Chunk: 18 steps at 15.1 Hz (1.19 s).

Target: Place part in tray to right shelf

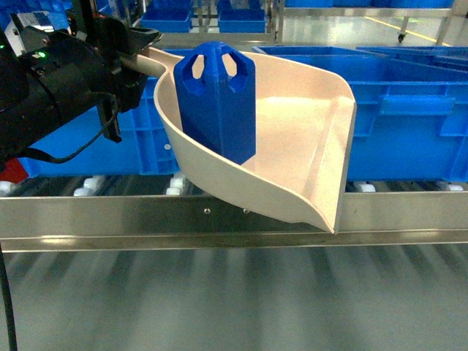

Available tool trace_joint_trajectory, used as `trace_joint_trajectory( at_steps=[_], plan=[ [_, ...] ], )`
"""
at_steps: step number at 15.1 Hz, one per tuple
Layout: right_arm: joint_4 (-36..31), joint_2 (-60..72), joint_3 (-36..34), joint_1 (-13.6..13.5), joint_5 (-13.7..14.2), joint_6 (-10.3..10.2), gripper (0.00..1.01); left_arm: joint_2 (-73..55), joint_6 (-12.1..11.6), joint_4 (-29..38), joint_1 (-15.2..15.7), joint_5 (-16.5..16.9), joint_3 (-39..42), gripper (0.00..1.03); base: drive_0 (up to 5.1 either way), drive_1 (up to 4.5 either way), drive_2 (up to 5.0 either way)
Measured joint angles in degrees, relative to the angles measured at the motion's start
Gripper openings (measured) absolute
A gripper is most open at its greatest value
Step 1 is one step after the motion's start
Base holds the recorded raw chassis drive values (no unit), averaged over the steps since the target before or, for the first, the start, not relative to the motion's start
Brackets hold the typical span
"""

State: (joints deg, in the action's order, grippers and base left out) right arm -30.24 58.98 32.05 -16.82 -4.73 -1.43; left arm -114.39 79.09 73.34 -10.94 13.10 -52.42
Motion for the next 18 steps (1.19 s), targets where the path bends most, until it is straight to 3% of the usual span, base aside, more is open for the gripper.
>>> trace_joint_trajectory(
  at_steps=[18],
  plan=[
    [0.0, 0.0, 0.0, 0.0, 0.0, 0.0, 0.98, 0.0, 0.0, 0.0, 0.0, 0.0, 0.0, 0.13, 0.0, 0.0, 0.0]
  ],
)
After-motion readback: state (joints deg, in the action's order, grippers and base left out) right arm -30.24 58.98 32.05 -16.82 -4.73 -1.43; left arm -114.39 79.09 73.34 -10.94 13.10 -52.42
